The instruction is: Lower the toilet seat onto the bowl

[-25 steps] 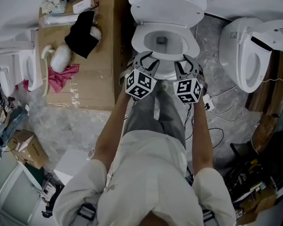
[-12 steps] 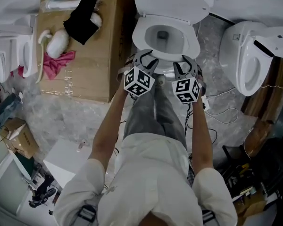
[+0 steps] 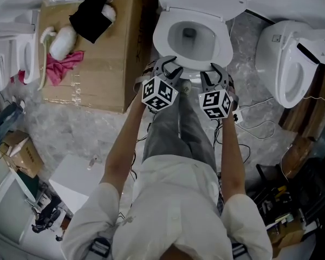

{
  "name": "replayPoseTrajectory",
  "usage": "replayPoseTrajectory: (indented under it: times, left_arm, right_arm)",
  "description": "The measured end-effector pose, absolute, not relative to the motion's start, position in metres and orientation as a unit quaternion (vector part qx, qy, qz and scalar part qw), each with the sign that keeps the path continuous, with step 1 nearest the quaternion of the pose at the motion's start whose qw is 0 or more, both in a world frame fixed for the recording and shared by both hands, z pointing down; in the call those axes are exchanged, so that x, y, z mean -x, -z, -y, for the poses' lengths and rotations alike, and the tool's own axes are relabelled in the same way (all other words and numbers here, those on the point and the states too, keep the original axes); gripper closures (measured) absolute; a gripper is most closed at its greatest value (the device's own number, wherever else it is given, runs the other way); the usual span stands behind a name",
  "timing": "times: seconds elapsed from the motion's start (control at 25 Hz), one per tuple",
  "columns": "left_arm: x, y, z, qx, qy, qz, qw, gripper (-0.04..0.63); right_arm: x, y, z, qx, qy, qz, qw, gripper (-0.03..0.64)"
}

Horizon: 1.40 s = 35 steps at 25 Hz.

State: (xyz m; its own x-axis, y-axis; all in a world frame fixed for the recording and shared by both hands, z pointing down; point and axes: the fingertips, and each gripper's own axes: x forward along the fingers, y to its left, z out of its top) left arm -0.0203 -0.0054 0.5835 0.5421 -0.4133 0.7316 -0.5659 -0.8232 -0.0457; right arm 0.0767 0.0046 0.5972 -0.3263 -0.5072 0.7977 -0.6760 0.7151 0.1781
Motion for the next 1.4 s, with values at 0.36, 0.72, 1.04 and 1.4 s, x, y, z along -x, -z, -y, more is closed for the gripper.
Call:
replayPoseTrajectory:
  times: [0.36, 0.72, 1.04, 1.4]
  left_arm:
    - [0.021, -0.600, -0.012, -0.869, -0.400, 0.274, 0.093, 0.413]
    - [0.022, -0.619, -0.029, -0.866, -0.412, 0.268, 0.092, 0.408]
    - [0.022, -0.645, -0.049, -0.860, -0.432, 0.254, 0.093, 0.402]
    - [0.024, -0.668, -0.064, -0.856, -0.448, 0.241, 0.091, 0.394]
  right_arm:
    - [-0.076, -0.614, -0.022, -0.360, -0.096, 0.809, 0.455, 0.442]
    - [-0.075, -0.634, -0.040, -0.348, -0.098, 0.809, 0.463, 0.431]
    - [-0.074, -0.660, -0.060, -0.333, -0.100, 0.807, 0.478, 0.419]
    - [-0.072, -0.683, -0.075, -0.323, -0.093, 0.803, 0.492, 0.410]
